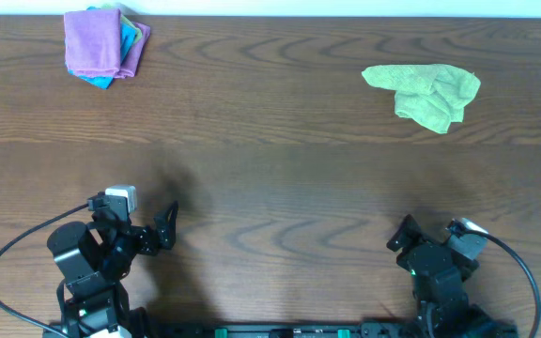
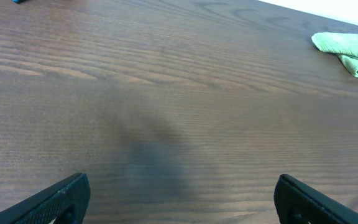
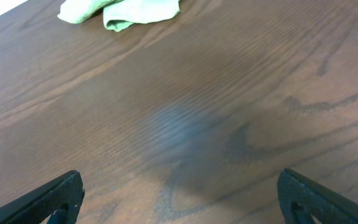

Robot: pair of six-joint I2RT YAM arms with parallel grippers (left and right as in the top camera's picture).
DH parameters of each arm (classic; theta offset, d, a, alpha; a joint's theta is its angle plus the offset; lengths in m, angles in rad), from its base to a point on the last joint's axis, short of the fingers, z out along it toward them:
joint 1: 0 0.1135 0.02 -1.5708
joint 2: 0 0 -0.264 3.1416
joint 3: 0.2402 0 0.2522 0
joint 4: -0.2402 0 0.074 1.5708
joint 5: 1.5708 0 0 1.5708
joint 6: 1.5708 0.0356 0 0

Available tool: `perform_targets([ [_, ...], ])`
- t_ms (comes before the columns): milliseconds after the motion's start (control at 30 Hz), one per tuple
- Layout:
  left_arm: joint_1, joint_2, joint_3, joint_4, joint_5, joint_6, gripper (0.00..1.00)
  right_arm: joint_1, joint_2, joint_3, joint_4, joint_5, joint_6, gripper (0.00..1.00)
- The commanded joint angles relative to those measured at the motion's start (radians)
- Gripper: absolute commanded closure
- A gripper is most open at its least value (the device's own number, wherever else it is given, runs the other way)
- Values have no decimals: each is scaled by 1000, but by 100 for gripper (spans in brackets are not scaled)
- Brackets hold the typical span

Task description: Fold the cloth

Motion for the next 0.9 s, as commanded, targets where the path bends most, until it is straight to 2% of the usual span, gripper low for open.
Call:
perform_targets([
  [0,-5,2,-3,-1,-4,0,4,9,1,-1,-11,-19,10,1],
  [867,-5,2,-3,-1,-4,0,4,9,1,-1,-22,-20,10,1],
])
